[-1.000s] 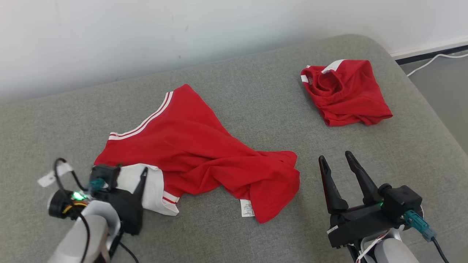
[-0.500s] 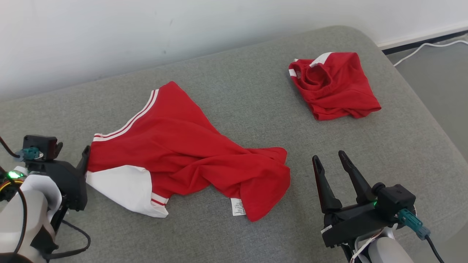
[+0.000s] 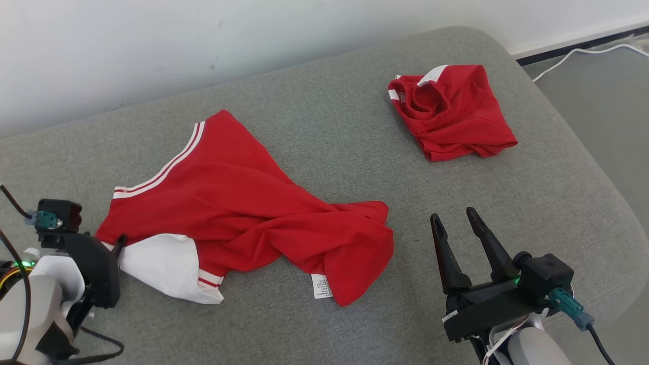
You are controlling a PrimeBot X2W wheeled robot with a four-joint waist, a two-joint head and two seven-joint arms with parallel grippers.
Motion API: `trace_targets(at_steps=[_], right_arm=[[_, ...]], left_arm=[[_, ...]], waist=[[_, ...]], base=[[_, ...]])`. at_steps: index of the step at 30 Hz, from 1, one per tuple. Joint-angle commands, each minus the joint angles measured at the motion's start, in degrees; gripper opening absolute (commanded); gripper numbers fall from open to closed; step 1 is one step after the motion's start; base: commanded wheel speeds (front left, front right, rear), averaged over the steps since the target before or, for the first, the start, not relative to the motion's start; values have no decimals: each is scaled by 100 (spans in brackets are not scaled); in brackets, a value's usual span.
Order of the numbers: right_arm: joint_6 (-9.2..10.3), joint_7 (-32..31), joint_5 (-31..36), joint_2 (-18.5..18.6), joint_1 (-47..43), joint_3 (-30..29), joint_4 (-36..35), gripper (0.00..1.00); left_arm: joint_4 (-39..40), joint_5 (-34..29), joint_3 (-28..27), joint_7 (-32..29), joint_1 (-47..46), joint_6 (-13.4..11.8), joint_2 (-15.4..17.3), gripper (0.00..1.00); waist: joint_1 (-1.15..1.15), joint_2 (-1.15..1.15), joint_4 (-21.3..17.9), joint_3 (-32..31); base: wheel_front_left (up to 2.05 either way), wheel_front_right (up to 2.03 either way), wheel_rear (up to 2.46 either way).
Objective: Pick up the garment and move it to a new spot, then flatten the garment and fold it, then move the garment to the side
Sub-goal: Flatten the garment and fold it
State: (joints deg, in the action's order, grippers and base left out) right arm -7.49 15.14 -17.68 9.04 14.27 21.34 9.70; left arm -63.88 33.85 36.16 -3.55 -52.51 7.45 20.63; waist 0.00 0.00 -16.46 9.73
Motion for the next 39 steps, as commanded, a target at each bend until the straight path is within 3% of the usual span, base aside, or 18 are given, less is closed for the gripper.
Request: trace_targets(at_steps=[1, 2, 3, 5, 6, 22, 30, 39], right_arm=[[-1, 10, -6, -18, 30, 1, 0, 100], [-1, 10, -6, -18, 30, 1, 0, 100], [-1, 10, 3, -19, 24, -8, 1, 100], [-1, 10, 15, -18, 6, -36, -13, 100], [-1, 10, 23, -13, -12, -56, -17, 100], [-1, 10, 70, 51, -300, -231, -32, 100], [-1, 10, 96, 37, -428, -307, -13, 100], [-1, 10, 111, 8, -466, -375, -22, 100]], left_arm=[[39, 127, 69, -99, 123, -6, 63, 100], [39, 127, 69, -99, 123, -6, 63, 100], [69, 171, 108, -146, 147, -6, 83, 85], [170, 246, 164, -100, 162, -5, 142, 20], [217, 299, 205, -108, 180, -5, 162, 0], [1018, 637, 432, 978, 853, -24, 125, 0], [1741, 792, 322, 1328, 1536, -387, 137, 0], [2896, 973, 165, 1455, 2546, -1033, 277, 0]], waist=[[0, 0, -2, 0], [0, 0, -2, 0], [0, 0, 0, -1], [0, 0, 17, -5], [0, 0, 38, -18], [0, 0, 901, -511], [0, 0, 1314, -621], [0, 0, 1576, -618]], base=[[0, 0, 0], [0, 0, 0], [0, 0, 0], [0, 0, 0], [0, 0, 0], [0, 0, 0], [0, 0, 0], [0, 0, 0]])
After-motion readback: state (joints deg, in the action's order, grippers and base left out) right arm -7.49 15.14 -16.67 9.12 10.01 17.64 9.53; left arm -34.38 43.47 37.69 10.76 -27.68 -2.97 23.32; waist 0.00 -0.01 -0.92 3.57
